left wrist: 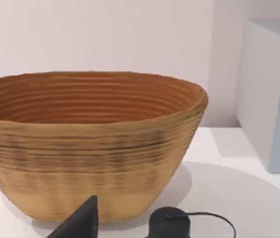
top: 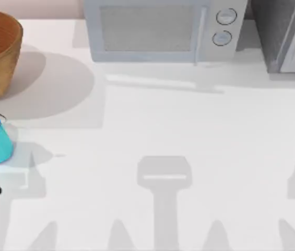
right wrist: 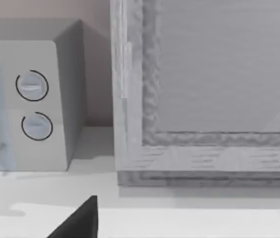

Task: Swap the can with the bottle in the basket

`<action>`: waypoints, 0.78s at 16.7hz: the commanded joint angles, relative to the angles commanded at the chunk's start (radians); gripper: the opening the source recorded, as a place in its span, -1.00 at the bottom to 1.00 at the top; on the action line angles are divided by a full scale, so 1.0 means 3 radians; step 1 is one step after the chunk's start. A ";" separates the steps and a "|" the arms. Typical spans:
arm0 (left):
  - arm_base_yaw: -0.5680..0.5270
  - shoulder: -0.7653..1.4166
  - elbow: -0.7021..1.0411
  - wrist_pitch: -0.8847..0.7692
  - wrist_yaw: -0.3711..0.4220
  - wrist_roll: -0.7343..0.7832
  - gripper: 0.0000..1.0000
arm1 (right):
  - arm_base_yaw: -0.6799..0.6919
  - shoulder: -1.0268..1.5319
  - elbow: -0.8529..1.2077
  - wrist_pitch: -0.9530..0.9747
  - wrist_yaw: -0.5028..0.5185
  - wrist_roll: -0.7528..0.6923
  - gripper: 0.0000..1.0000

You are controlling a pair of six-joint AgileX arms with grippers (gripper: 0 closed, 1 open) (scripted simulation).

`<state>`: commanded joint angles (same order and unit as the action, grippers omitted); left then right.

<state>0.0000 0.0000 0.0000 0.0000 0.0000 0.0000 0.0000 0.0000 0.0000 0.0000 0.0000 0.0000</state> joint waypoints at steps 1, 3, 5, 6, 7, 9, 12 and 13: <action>0.0000 0.0000 0.0000 0.0000 0.0000 0.0000 1.00 | 0.0000 0.0000 0.0000 0.0000 0.0000 0.0000 1.00; 0.0006 0.0027 0.0011 -0.0025 -0.0001 0.0000 1.00 | 0.0000 0.0000 0.0000 0.0000 0.0000 0.0000 1.00; 0.0034 0.0179 0.0087 -0.0151 -0.0001 0.0003 1.00 | 0.0000 0.0000 0.0000 0.0000 0.0000 0.0000 1.00; 0.0055 0.0304 0.0167 -0.0242 0.0001 0.0010 1.00 | 0.0000 0.0000 0.0000 0.0000 0.0000 0.0000 1.00; 0.0079 0.0451 0.0270 -0.0342 0.0005 0.0020 1.00 | 0.0000 0.0000 0.0000 0.0000 0.0000 0.0000 1.00; 0.0132 0.0811 0.0571 -0.0569 0.0024 0.0052 1.00 | 0.0000 0.0000 0.0000 0.0000 0.0000 0.0000 1.00; 0.0218 0.1472 0.1211 -0.0954 0.0075 0.0121 1.00 | 0.0000 0.0000 0.0000 0.0000 0.0000 0.0000 1.00; 0.0249 0.1721 0.1469 -0.1093 0.0097 0.0149 1.00 | 0.0000 0.0000 0.0000 0.0000 0.0000 0.0000 1.00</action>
<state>0.0746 0.5162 0.4406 -0.3280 0.0292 0.0446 0.0000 0.0000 0.0000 0.0000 0.0000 0.0000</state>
